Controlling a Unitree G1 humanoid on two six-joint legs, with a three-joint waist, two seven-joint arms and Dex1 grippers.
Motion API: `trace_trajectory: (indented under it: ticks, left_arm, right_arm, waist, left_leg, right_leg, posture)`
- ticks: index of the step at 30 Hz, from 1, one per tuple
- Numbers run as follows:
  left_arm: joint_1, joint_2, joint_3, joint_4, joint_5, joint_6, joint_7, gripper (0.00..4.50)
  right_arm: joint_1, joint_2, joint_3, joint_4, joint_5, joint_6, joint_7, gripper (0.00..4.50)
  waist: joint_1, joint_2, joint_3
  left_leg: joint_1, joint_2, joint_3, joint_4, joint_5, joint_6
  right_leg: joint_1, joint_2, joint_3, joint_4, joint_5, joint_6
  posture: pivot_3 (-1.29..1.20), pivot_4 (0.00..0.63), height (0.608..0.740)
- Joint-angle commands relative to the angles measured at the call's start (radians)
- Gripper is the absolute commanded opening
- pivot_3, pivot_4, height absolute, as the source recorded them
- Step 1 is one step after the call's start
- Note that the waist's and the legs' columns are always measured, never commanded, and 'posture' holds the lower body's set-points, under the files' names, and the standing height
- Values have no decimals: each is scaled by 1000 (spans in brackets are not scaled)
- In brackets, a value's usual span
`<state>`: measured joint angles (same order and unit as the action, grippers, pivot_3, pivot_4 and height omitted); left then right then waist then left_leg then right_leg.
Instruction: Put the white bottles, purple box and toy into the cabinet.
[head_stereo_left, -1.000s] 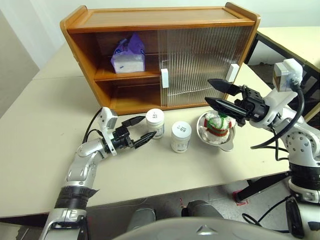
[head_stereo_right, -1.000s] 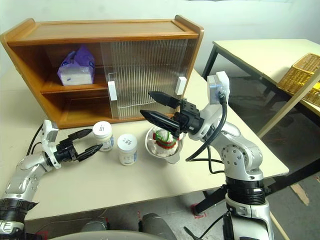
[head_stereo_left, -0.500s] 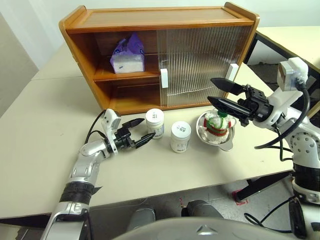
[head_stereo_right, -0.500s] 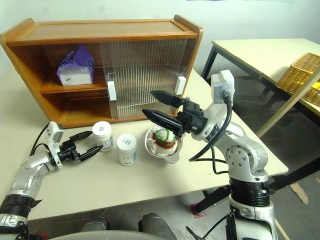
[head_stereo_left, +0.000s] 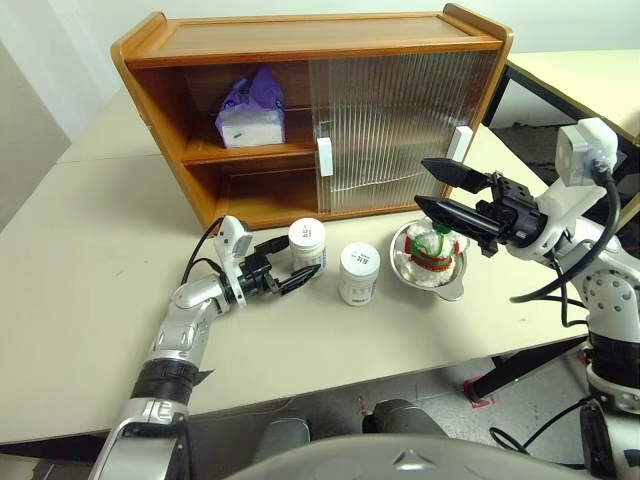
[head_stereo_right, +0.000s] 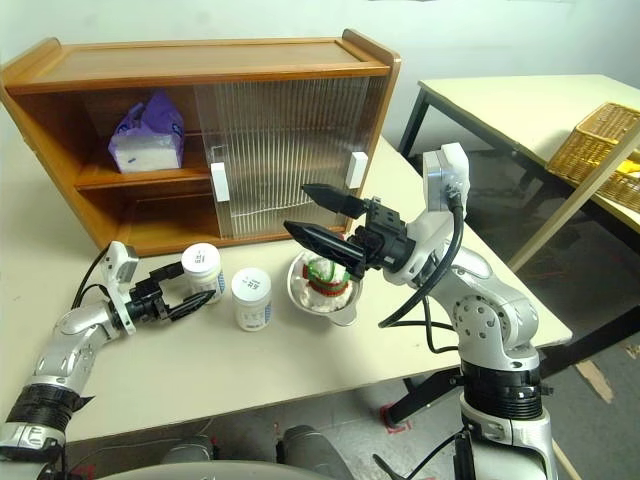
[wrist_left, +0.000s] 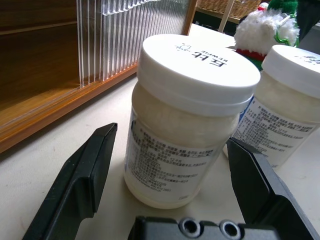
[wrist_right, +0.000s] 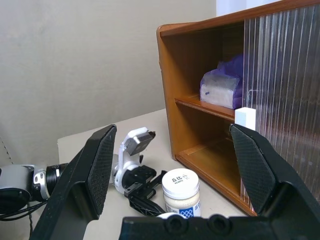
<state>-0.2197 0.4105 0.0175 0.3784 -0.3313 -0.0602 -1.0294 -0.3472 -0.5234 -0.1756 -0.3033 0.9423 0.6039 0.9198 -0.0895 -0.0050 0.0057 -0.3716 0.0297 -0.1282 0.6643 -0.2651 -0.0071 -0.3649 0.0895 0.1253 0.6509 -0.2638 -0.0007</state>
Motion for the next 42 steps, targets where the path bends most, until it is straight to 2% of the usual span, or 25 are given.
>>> trace_trajectory:
  ticks: [1, 3, 4, 10, 23, 28, 42]
  left_arm:
    - [-17, -3, -9, 32, 20, -19, -4, 3854]
    - [-24, -6, -8, 60, 25, -37, -4, 3172]
    - [-29, -11, -8, 82, 29, -51, -5, 3063]
    - [-51, -36, 16, 154, 20, -102, -1, 3064]
    - [-121, -72, 114, 124, -47, -50, 135, 3064]
    - [-163, -80, 139, 135, -49, -30, 187, 3064]
    - [-249, -90, 164, 235, -13, -55, 293, 3064]
  right_arm:
    - [4, -7, -12, -13, 8, 2, -4, 4500]
    - [5, -7, -13, -14, 8, 2, -5, 4500]
    - [6, -7, -13, -15, 9, 2, -6, 4500]
    - [3, -5, -12, -10, 7, 0, -5, 4500]
    - [-15, 10, 8, 13, -5, -8, 6, 4500]
    - [-23, 12, 9, 23, -10, -9, 14, 4500]
    - [-18, 16, 6, 16, -12, -12, 9, 4500]
  waist:
    - [-1, 0, 0]
    - [-1, 0, 0]
    - [-1, 0, 0]
    - [-1, 0, 0]
    - [-2, 0, 0]
    - [-1, 0, 0]
    - [0, 0, 0]
  left_leg:
    - [0, 0, 0, 0, 0, 0]
    - [0, 0, 0, 0, 0, 0]
    - [0, 0, -1, 0, 0, 0]
    - [0, -2, -3, 0, 1, 2]
    - [-2, -5, -1, 0, 3, 5]
    - [-2, -6, 1, 0, 3, 5]
    - [-1, -7, 1, 3, 3, 5]
  right_leg:
    - [0, 0, 0, 0, 0, 0]
    - [0, 0, 1, 0, 0, 0]
    - [0, 0, 1, 0, 0, 0]
    - [1, -2, 3, 0, 0, 0]
    - [0, -4, -1, -1, 0, 3]
    - [1, -4, -1, -2, 3, 10]
    - [2, -5, 0, -2, 3, 10]
  posture:
    - [-169, 2, 740]
    - [-173, 3, 740]
    - [-173, 3, 740]
    - [-170, 3, 740]
    - [-141, 2, 740]
    - [-140, 0, 740]
    - [-149, 0, 740]
